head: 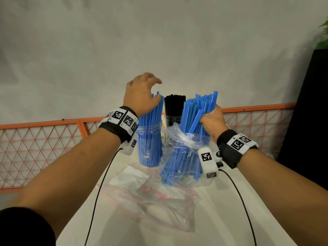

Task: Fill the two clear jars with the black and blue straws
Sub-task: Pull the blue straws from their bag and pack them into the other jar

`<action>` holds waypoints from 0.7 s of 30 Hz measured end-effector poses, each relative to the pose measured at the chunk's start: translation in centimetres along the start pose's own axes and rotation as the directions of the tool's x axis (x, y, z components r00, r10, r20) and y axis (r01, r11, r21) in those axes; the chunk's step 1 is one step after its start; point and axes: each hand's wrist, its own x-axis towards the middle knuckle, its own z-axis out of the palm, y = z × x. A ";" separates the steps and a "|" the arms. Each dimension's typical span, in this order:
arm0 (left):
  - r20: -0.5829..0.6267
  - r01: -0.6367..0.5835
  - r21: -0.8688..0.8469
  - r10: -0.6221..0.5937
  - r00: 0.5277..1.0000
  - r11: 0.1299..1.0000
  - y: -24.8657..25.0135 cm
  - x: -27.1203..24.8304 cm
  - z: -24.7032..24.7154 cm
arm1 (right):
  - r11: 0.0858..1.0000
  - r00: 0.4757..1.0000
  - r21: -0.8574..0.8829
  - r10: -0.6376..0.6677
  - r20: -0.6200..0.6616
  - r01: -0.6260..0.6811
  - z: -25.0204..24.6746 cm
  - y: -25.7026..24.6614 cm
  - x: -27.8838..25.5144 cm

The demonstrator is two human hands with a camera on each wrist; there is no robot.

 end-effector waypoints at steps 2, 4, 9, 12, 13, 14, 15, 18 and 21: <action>-0.010 -0.074 0.016 0.074 0.997 0.997 -0.3 0.7 -0.2 | 1.000 1.000 0.005 0.004 0.001 -0.004 0.1 0.0 0.1; 0.208 -0.043 -0.020 0.046 0.977 0.999 -0.6 1.1 0.1 | 1.000 1.000 0.009 0.003 -0.003 -0.003 0.0 0.0 0.2; 0.457 -0.061 0.102 0.008 0.890 0.993 0.0 0.2 0.6 | 1.000 1.000 0.010 0.006 0.006 -0.006 0.0 -0.1 0.2; 0.113 -0.126 -0.103 0.137 0.984 0.987 1.7 -0.1 -0.3 | 1.000 1.000 0.021 0.012 0.003 -0.012 0.0 -0.1 0.3; 0.087 -0.076 -0.246 0.100 0.991 0.966 2.7 -0.3 -0.5 | 1.000 1.000 0.027 0.006 0.006 -0.006 0.0 -0.1 0.3; 0.135 0.009 -0.386 0.047 0.990 0.923 3.7 -0.7 -0.5 | 1.000 1.000 0.031 -0.002 0.014 0.002 0.0 -0.1 0.1; 0.224 0.108 -0.476 0.001 0.975 0.873 4.8 -1.2 -0.4 | 0.999 1.000 0.035 -0.011 0.023 0.010 0.0 -0.2 0.0; 0.389 0.266 -0.546 -0.040 0.920 0.795 7.0 -2.6 0.7 | 0.999 0.999 0.041 -0.026 0.034 0.025 0.0 -0.3 -0.2; 0.401 0.267 -0.540 -0.035 0.915 0.798 8.0 -3.5 2.2 | 0.998 0.998 0.045 -0.035 0.044 0.033 0.1 -0.4 -0.2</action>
